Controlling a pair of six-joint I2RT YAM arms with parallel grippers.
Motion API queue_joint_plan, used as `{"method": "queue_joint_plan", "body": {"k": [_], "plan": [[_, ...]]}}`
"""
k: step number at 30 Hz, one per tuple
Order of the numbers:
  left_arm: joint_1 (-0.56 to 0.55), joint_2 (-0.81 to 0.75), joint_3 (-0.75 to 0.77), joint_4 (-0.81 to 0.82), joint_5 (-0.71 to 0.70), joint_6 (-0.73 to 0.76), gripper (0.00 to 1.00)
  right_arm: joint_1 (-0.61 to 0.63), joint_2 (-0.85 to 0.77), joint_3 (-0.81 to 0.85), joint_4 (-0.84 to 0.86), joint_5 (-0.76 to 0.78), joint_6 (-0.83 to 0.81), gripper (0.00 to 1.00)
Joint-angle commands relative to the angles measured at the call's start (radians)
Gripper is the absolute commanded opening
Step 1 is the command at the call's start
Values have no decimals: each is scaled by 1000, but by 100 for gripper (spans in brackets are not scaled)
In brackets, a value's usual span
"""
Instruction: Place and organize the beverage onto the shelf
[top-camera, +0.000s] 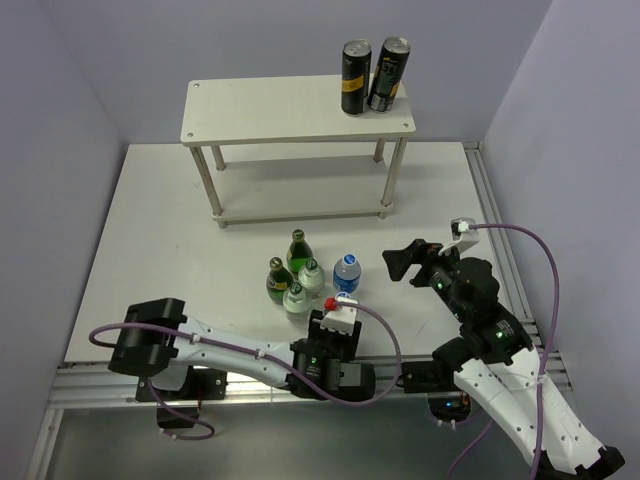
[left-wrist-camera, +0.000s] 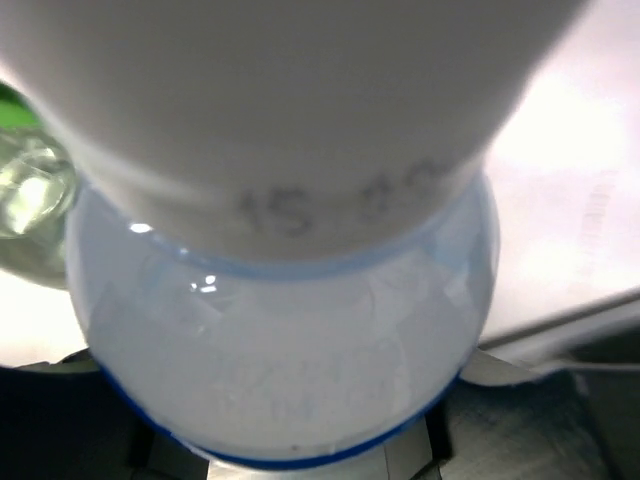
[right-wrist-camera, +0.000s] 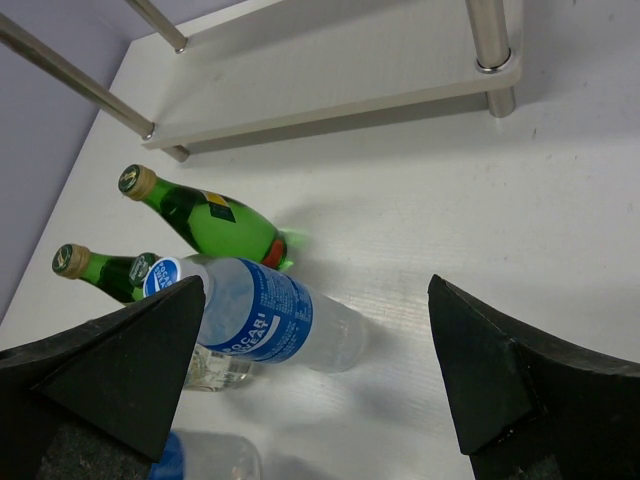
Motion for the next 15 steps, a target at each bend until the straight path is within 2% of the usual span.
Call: {"method": "queue_joint_plan", "body": {"k": [1,4,7,8,10,11,12,13,14,15], "plan": [[-27,-90,208,-375,-119,-184,0,5,3,-6,45,5,-16,100],[-32,-202,262,-403,-134,-91,0,5,0,-7,49,6,-18,100],[-26,-348,276,-333,-177,114,0,5,-3,-6,48,6,-15,100],[-18,-427,274,-258,-189,251,0,5,-3,-7,49,6,-15,100],[34,-509,259,-123,-188,428,0,5,-6,-9,54,6,-15,100],[63,-596,247,64,-179,523,0,5,-10,-12,54,5,-16,100],[130,-639,228,189,-162,763,0,5,-8,-12,56,5,-16,100],[162,-684,181,315,-118,897,0,5,-8,-12,56,3,-16,100],[196,-758,169,518,-81,1085,0,5,-8,-11,54,3,-15,100],[266,-788,173,592,-47,1153,1,5,-8,-11,54,5,-15,100]]}}
